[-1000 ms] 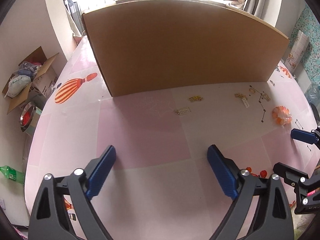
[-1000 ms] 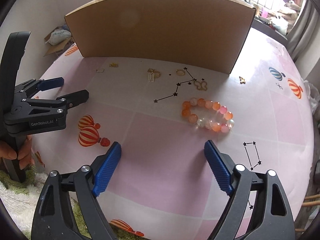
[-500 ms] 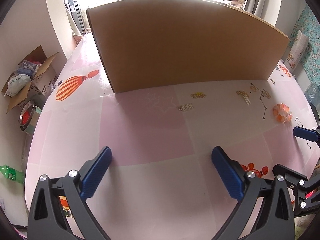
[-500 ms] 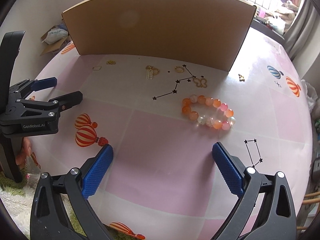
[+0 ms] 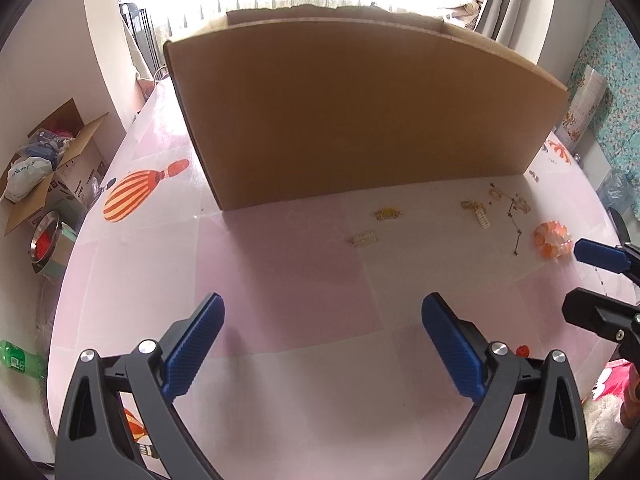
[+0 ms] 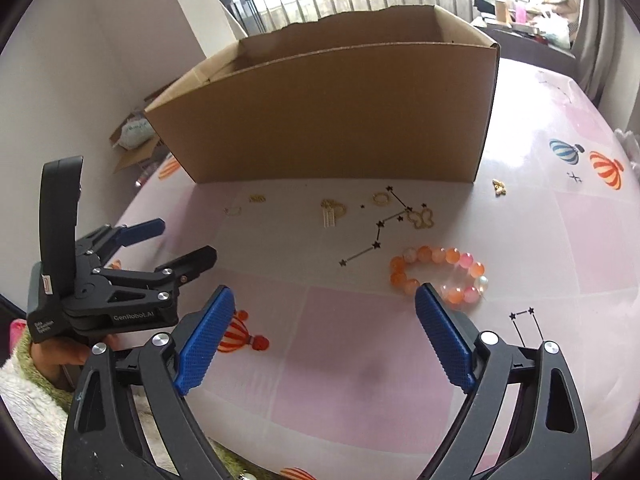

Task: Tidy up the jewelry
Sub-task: 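Close the left gripper on a small gold charm beside the box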

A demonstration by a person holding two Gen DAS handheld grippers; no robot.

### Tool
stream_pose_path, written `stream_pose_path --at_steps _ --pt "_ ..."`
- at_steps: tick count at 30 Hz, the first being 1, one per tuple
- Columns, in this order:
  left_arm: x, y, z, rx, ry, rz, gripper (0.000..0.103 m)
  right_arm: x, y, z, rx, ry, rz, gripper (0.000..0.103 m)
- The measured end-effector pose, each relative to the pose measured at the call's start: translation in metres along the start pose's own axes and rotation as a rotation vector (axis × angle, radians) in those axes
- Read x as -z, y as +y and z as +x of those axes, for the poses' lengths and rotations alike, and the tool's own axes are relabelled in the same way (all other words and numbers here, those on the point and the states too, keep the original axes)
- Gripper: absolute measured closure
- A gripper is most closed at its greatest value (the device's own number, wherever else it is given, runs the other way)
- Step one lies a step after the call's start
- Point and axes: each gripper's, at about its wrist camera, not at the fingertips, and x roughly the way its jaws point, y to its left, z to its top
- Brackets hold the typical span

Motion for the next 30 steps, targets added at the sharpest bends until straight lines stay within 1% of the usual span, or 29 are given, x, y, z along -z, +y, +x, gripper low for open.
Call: stream_pose_path --at_steps 1,3,4,5,6,7,9,10,12,13,15,18,23,26,29,30 --pt "-0.004 -0.001 -0.002 0.010 -0.018 -0.001 0.011 -0.002 -0.002 0.000 -0.014 -0.005 0.009 0.025" --pt "-0.012 -0.003 -0.004 0.023 -0.042 0.003 0.019 -0.006 -0.004 0.002 -0.033 -0.009 0.023 0.034" --pt "-0.015 -0.004 -0.004 0.031 -0.048 0.006 0.021 -0.008 -0.005 0.003 -0.039 -0.011 0.027 0.037" --pt "-0.019 -0.006 -0.003 0.038 -0.048 0.009 0.028 -0.010 -0.005 0.003 -0.043 -0.013 0.028 0.039" --pt "-0.022 -0.005 -0.002 0.043 -0.046 0.011 0.034 -0.011 -0.005 0.003 -0.048 -0.016 0.027 0.040" --pt "-0.025 -0.007 0.000 0.047 -0.042 0.013 0.037 -0.013 -0.003 0.005 -0.050 -0.021 0.025 0.040" --pt "-0.029 -0.009 0.004 0.056 -0.032 0.015 0.046 -0.016 -0.001 0.006 -0.055 -0.029 0.018 0.041" --pt "-0.031 -0.011 0.006 0.059 -0.024 0.015 0.048 -0.019 -0.003 0.006 -0.058 -0.030 0.012 0.041" --pt "-0.033 -0.013 0.012 0.056 -0.003 0.017 0.057 -0.022 -0.001 0.007 -0.058 -0.034 0.004 0.041" --pt "-0.034 -0.014 0.015 0.054 0.006 0.019 0.060 -0.023 0.000 0.007 -0.059 -0.035 0.002 0.041" --pt "-0.035 -0.014 0.019 0.048 0.024 0.016 0.067 -0.025 0.000 0.008 -0.063 -0.036 0.001 0.041" --pt "-0.037 -0.012 0.025 0.042 0.043 0.007 0.075 -0.025 0.000 0.009 -0.059 -0.039 -0.002 0.041" --pt "-0.043 -0.011 0.028 0.011 0.047 0.025 0.077 -0.025 -0.002 0.010 -0.061 -0.043 0.005 0.041" --pt "-0.046 -0.013 0.030 -0.019 0.048 0.047 0.082 -0.024 -0.003 0.008 -0.056 -0.050 0.003 0.041" --pt "-0.051 -0.020 0.033 -0.023 0.047 0.059 0.090 -0.021 -0.004 0.004 -0.055 -0.057 0.004 0.041" --pt "-0.052 -0.022 0.033 -0.028 0.047 0.068 0.090 -0.021 -0.005 0.003 -0.054 -0.059 0.005 0.042"
